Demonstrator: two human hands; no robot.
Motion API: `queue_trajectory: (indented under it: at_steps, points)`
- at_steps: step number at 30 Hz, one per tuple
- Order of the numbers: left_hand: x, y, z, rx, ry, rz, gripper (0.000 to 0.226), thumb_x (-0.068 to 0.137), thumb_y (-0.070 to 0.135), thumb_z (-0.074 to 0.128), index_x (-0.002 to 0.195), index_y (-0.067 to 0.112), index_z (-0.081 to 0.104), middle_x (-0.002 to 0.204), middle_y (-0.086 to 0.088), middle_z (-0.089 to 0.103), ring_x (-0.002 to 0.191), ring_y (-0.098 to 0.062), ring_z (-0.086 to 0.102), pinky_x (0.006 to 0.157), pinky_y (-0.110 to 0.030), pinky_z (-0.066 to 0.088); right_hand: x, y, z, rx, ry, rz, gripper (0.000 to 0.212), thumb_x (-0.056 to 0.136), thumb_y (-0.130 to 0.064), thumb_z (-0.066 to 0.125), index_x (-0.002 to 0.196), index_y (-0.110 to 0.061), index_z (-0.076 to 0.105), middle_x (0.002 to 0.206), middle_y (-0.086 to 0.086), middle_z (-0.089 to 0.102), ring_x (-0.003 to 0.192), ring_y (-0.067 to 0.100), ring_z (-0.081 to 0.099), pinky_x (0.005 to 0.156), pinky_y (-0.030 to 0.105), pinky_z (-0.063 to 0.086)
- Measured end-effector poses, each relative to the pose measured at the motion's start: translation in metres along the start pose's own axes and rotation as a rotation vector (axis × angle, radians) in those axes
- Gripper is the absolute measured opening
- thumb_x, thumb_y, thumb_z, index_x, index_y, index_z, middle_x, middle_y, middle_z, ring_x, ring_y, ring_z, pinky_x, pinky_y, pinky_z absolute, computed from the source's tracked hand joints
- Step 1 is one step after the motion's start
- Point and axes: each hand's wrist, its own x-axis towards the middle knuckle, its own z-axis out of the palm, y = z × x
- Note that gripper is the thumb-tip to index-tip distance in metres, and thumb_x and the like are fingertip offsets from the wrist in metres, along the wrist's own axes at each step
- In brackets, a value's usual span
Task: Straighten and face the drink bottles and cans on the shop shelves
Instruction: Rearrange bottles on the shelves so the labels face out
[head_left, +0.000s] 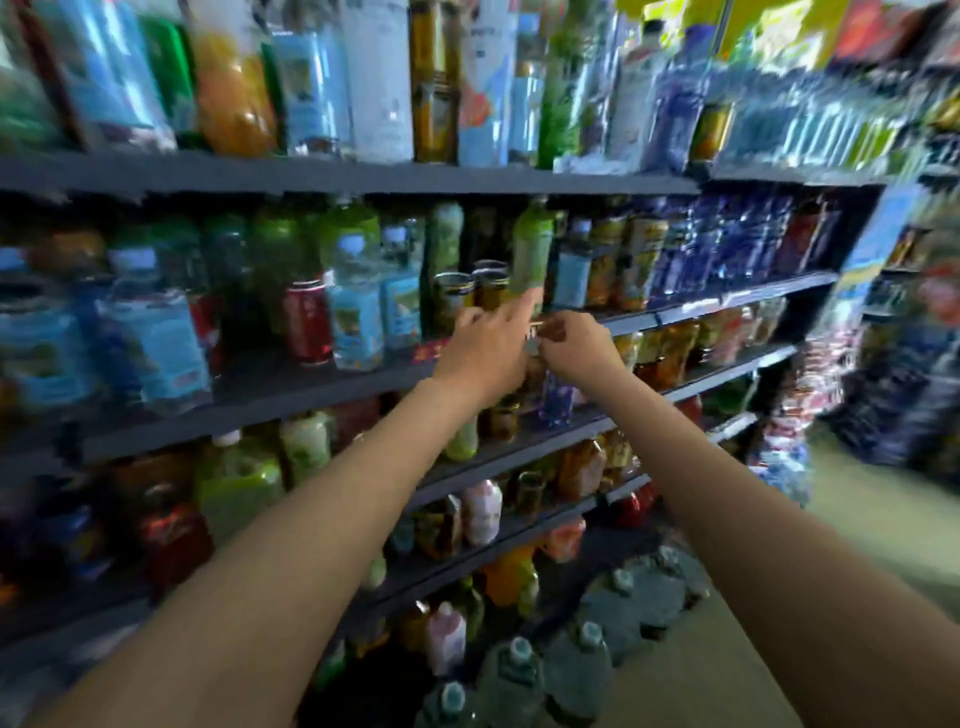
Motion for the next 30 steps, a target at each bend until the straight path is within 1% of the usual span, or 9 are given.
queue_trajectory:
  at_steps: [4, 8, 13, 18, 20, 23, 26, 28, 30]
  points:
    - [0.07, 0.003, 0.053, -0.075, -0.103, -0.083, 0.07, 0.092, 0.021, 0.047, 0.149, 0.017, 0.006, 0.149, -0.01, 0.035, 0.119, -0.034, 0.05, 0.094, -0.04, 0.038, 0.066, 0.059, -0.004, -0.078, -0.066, 0.044, 0.033, 0.091, -0.014, 0.051, 0.121, -0.002, 0.049, 0.121, 0.016, 0.056, 0.109, 0.031, 0.053, 0.077, 0.029, 0.04]
    - [0.153, -0.002, 0.107, -0.384, -0.147, -0.326, 0.071, 0.092, 0.022, 0.054, 0.148, 0.012, 0.013, 0.146, -0.012, 0.038, 0.127, -0.03, 0.043, 0.097, -0.035, 0.037, 0.138, 0.107, -0.015, -0.101, -0.084, 0.063, 0.043, 0.091, -0.021, 0.056, 0.128, -0.003, 0.042, 0.124, 0.014, 0.053, 0.108, 0.027, 0.052, 0.074, 0.027, 0.038]
    - [0.237, 0.008, 0.155, -0.506, -0.088, -0.405, 0.067, 0.088, 0.021, 0.06, 0.142, 0.01, 0.023, 0.141, -0.012, 0.042, 0.124, -0.03, 0.045, 0.094, -0.034, 0.039, 0.21, 0.149, -0.038, 0.013, -0.077, 0.05, 0.051, 0.09, -0.023, 0.057, 0.132, -0.005, 0.036, 0.124, 0.014, 0.055, 0.112, 0.031, 0.052, 0.085, 0.036, 0.044]
    - [0.298, 0.003, 0.2, -0.52, 0.045, -0.605, 0.096, 0.08, 0.034, 0.07, 0.147, 0.007, 0.008, 0.147, -0.016, 0.03, 0.134, -0.032, 0.033, 0.107, -0.042, 0.034, 0.27, 0.178, -0.052, 0.069, -0.162, 0.013, 0.058, 0.089, -0.011, 0.054, 0.142, -0.009, 0.029, 0.129, 0.014, 0.052, 0.11, 0.03, 0.054, 0.086, 0.038, 0.048]
    - [0.318, 0.001, 0.215, -0.511, 0.138, -0.698, 0.097, 0.075, 0.036, 0.074, 0.145, 0.005, 0.014, 0.144, -0.016, 0.035, 0.131, -0.032, 0.037, 0.105, -0.042, 0.035, 0.291, 0.192, -0.054, 0.075, -0.251, -0.042, 0.057, 0.088, -0.008, 0.054, 0.14, -0.009, 0.031, 0.127, 0.016, 0.053, 0.109, 0.033, 0.056, 0.089, 0.043, 0.051]
    - [0.335, 0.004, 0.226, -0.487, 0.303, -0.81, 0.079, 0.074, 0.032, 0.076, 0.134, 0.007, 0.032, 0.132, -0.013, 0.048, 0.12, -0.032, 0.05, 0.095, -0.04, 0.044, 0.32, 0.212, -0.059, 0.078, -0.386, -0.136, 0.049, 0.089, -0.004, 0.05, 0.136, -0.008, 0.037, 0.124, 0.019, 0.055, 0.106, 0.037, 0.058, 0.086, 0.05, 0.052]
    - [0.333, 0.009, 0.23, -0.492, 0.403, -0.864, 0.063, 0.072, 0.033, 0.077, 0.12, 0.01, 0.043, 0.118, -0.011, 0.057, 0.107, -0.03, 0.057, 0.083, -0.036, 0.047, 0.343, 0.226, -0.065, -0.092, -0.378, -0.355, 0.045, 0.09, -0.016, 0.055, 0.132, -0.006, 0.042, 0.124, 0.017, 0.057, 0.111, 0.033, 0.055, 0.09, 0.036, 0.047]
    - [0.324, 0.019, 0.224, -0.558, 0.464, -0.815, 0.067, 0.056, 0.041, 0.082, 0.107, 0.015, 0.045, 0.108, -0.01, 0.061, 0.099, -0.028, 0.06, 0.083, -0.04, 0.05, 0.347, 0.226, -0.066, -0.121, -0.392, -0.541, 0.049, 0.088, -0.027, 0.061, 0.128, -0.004, 0.045, 0.122, 0.014, 0.058, 0.114, 0.029, 0.054, 0.083, 0.028, 0.04]
    - [0.315, 0.035, 0.208, -0.583, 0.549, -0.735, 0.067, 0.045, 0.047, 0.078, 0.096, 0.02, 0.044, 0.095, -0.002, 0.062, 0.088, -0.019, 0.061, 0.079, -0.032, 0.05, 0.344, 0.22, -0.068, -0.072, -0.483, -0.665, 0.057, 0.083, -0.034, 0.067, 0.125, -0.002, 0.044, 0.116, 0.01, 0.057, 0.112, 0.025, 0.054, 0.076, 0.024, 0.037]
